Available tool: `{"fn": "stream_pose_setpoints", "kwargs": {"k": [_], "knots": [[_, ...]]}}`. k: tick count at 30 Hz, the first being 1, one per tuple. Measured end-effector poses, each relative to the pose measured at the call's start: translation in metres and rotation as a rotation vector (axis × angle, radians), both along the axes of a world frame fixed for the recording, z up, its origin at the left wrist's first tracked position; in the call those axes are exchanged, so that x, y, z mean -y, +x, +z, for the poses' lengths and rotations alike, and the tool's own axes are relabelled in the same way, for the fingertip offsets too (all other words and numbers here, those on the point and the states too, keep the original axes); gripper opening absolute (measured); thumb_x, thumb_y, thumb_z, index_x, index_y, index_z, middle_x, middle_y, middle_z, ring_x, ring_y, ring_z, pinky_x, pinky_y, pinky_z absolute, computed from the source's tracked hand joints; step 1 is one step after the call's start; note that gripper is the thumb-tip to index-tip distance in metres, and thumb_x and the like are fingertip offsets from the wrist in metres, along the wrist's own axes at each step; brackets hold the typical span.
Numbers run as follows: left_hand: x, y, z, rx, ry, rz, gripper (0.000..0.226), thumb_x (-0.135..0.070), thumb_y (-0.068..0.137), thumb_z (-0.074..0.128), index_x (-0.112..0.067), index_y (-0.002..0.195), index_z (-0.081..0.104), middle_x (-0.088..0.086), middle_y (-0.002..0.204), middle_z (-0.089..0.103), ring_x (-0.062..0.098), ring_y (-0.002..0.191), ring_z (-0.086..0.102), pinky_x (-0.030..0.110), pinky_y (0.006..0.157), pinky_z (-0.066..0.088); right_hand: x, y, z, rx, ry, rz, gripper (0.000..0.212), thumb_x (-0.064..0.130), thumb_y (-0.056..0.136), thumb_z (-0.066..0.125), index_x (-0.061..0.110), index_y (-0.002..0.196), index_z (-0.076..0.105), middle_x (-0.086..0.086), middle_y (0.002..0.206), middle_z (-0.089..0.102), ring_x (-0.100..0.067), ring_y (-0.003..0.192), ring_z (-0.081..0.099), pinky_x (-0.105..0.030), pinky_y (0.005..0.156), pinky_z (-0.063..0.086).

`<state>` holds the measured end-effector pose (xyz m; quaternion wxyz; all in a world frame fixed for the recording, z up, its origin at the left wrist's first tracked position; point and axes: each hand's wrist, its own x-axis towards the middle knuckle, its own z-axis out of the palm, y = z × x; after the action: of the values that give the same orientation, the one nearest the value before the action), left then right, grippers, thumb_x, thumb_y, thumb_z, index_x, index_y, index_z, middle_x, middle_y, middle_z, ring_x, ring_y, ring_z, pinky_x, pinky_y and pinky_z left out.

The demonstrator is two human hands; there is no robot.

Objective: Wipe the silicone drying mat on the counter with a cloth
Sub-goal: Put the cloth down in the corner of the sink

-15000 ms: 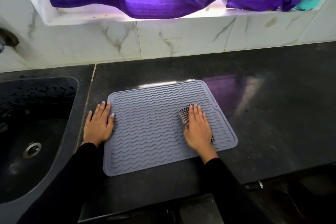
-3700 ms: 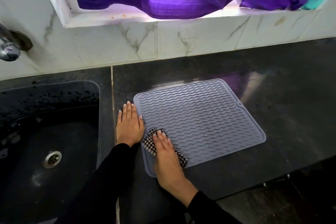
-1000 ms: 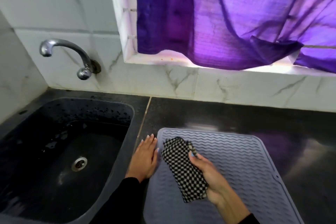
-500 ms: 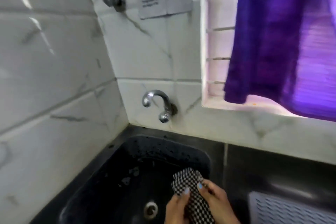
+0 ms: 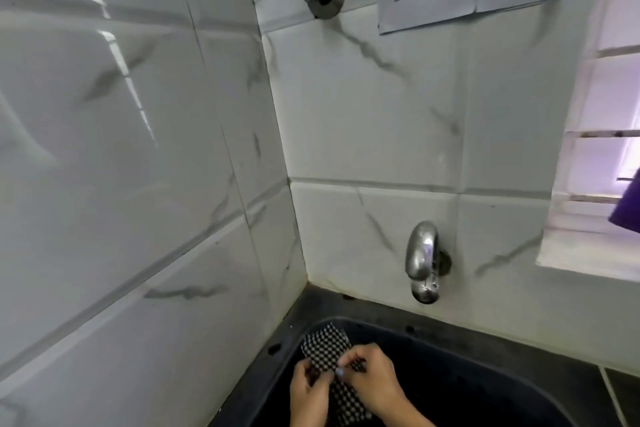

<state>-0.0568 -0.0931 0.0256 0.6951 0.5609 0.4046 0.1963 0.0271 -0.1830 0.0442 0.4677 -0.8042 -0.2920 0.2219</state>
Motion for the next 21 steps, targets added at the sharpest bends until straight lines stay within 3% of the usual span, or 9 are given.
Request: {"fn": "stream_pose_setpoints", "kwargs": {"k": [2, 5, 7, 10, 12, 15, 18, 21], "knots": [[-0.027, 0.023, 0.003, 0.054, 0.032, 0.099, 0.031, 0.016, 0.078, 0.057, -0.005, 0.1, 0.051, 0.02, 0.106, 0.059, 0.025, 0.093, 0.052, 0.031, 0.075, 0.042, -0.032, 0.022, -0.007, 0.059, 0.013, 0.01, 0.024, 0.011, 0.08, 0.068, 0.031, 0.075, 0.057, 0.007, 0.1, 0.057, 0.0, 0.094, 0.053, 0.005, 0.074, 0.032], [-0.065, 0.051, -0.008, 0.023, 0.204, 0.156, 0.031, 0.018, 0.078, 0.054, -0.006, 0.098, 0.053, 0.025, 0.11, 0.062, 0.025, 0.09, 0.055, 0.033, 0.08, 0.044, -0.076, 0.053, -0.017, 0.161, -0.01, 0.059, 0.031, -0.002, 0.082, 0.056, 0.029, 0.085, 0.051, 0.002, 0.11, 0.05, -0.009, 0.109, 0.049, 0.006, 0.08, 0.027], [-0.084, 0.065, -0.013, 0.016, 0.309, 0.173, 0.036, 0.015, 0.078, 0.055, 0.0, 0.111, 0.053, 0.019, 0.108, 0.062, 0.022, 0.089, 0.056, 0.029, 0.077, 0.043, -0.097, 0.069, -0.022, 0.225, -0.048, 0.1, 0.03, -0.006, 0.083, 0.05, 0.018, 0.099, 0.055, -0.004, 0.122, 0.048, -0.011, 0.117, 0.045, 0.005, 0.084, 0.023], [-0.103, 0.078, -0.017, 0.025, 0.438, 0.158, 0.055, 0.017, 0.08, 0.052, -0.001, 0.13, 0.038, 0.009, 0.107, 0.055, 0.018, 0.085, 0.055, 0.025, 0.072, 0.042, -0.124, 0.086, -0.034, 0.314, -0.064, 0.169, 0.039, -0.007, 0.083, 0.045, 0.005, 0.119, 0.054, -0.008, 0.136, 0.043, -0.017, 0.126, 0.042, -0.004, 0.095, 0.025], [-0.112, 0.08, -0.024, -0.014, 0.541, 0.127, 0.062, 0.016, 0.079, 0.052, -0.006, 0.135, 0.034, 0.004, 0.11, 0.055, 0.02, 0.089, 0.057, 0.026, 0.08, 0.043, -0.134, 0.089, -0.036, 0.324, -0.094, 0.229, 0.042, -0.003, 0.086, 0.045, 0.002, 0.128, 0.049, -0.009, 0.14, 0.039, -0.02, 0.13, 0.039, -0.011, 0.102, 0.026], [-0.121, 0.086, -0.035, -0.132, 0.646, 0.044, 0.052, 0.013, 0.077, 0.055, -0.002, 0.126, 0.051, 0.014, 0.121, 0.059, 0.028, 0.107, 0.058, 0.034, 0.096, 0.044, -0.141, 0.093, -0.049, 0.335, -0.151, 0.342, 0.052, 0.005, 0.086, 0.048, 0.006, 0.138, 0.041, -0.009, 0.15, 0.027, -0.024, 0.14, 0.026, -0.021, 0.116, 0.016], [-0.123, 0.09, -0.036, -0.259, 0.695, -0.061, 0.049, 0.008, 0.078, 0.059, 0.004, 0.126, 0.051, 0.024, 0.129, 0.05, 0.035, 0.121, 0.048, 0.037, 0.107, 0.034, -0.133, 0.096, -0.052, 0.442, -0.224, 0.338, 0.062, 0.009, 0.086, 0.05, 0.009, 0.145, 0.028, -0.01, 0.155, 0.015, -0.025, 0.144, 0.013, -0.028, 0.119, 0.011], [-0.12, 0.089, -0.034, -0.282, 0.73, -0.056, 0.055, 0.007, 0.076, 0.059, 0.008, 0.13, 0.045, 0.027, 0.132, 0.045, 0.039, 0.124, 0.042, 0.04, 0.11, 0.028, -0.108, 0.092, -0.034, 0.471, -0.209, 0.276, 0.066, 0.008, 0.09, 0.046, 0.014, 0.149, 0.017, -0.007, 0.157, 0.009, -0.021, 0.145, 0.008, -0.025, 0.118, 0.01]]}}
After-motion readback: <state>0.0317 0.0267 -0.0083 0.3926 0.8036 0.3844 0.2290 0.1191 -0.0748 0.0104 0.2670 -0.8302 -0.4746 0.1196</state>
